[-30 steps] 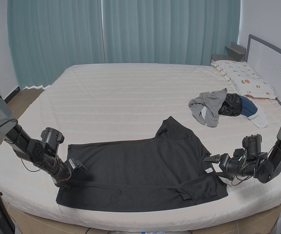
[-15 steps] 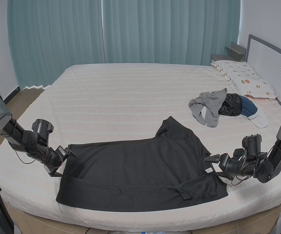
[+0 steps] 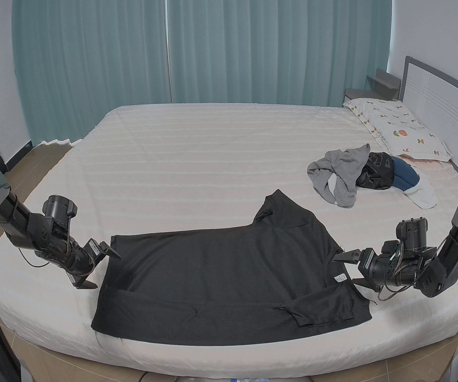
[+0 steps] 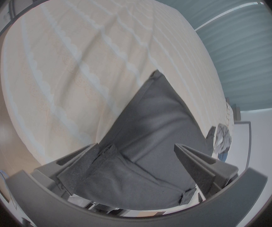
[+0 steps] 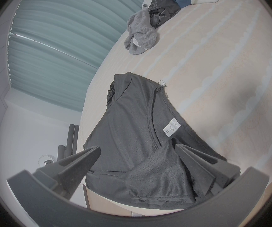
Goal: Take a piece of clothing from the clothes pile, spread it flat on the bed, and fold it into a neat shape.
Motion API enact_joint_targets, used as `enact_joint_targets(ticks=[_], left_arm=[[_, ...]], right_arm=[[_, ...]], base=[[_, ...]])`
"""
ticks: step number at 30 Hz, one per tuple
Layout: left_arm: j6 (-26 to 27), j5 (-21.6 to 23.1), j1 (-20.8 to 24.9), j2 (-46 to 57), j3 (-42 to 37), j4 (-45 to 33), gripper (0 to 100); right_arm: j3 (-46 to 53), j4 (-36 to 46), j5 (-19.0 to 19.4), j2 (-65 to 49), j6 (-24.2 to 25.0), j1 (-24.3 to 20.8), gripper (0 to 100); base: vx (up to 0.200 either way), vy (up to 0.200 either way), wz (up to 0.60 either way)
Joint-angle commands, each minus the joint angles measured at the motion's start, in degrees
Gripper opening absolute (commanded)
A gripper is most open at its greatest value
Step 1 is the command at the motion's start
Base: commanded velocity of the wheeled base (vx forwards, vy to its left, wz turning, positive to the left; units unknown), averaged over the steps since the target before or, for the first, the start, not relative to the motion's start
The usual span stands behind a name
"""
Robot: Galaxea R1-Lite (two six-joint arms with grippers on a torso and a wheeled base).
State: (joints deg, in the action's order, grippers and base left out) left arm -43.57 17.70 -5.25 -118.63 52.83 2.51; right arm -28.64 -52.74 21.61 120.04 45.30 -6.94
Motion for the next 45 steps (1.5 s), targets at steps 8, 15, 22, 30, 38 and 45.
enact_joint_targets(ticks=[8,15,22,30,38,45], left_arm=[[0.4,0.6,-0.4,0.9,-1.4,0.0,100],[0.4,0.6,-0.4,1.2,-2.2,0.0,100],[0.4,0.6,-0.4,1.2,-2.2,0.0,100],[0.4,0.6,-0.4,1.0,-2.2,0.0,100],[0.4,0.6,-0.4,1.1,-2.2,0.0,100],[0.4,0.5,-0.5,1.1,-2.1,0.0,100]], right_arm=[[-2.7,0.0,0.7,5.6,-10.1,1.2,100],[-4.1,0.1,7.2,7.4,-14.3,2.8,100],[-5.3,0.1,10.4,9.9,-19.0,3.5,100],[-6.3,0.0,10.4,11.8,-20.6,3.9,100],[-6.5,0.1,10.0,13.5,-23.7,4.8,0],[-6.2,0.0,8.7,13.6,-26.2,5.5,0]], base=[[0.000,0.000,0.00],[0.000,0.000,0.00],[0.000,0.000,0.00],[0.000,0.000,0.00],[0.000,0.000,0.00],[0.000,0.000,0.00]])
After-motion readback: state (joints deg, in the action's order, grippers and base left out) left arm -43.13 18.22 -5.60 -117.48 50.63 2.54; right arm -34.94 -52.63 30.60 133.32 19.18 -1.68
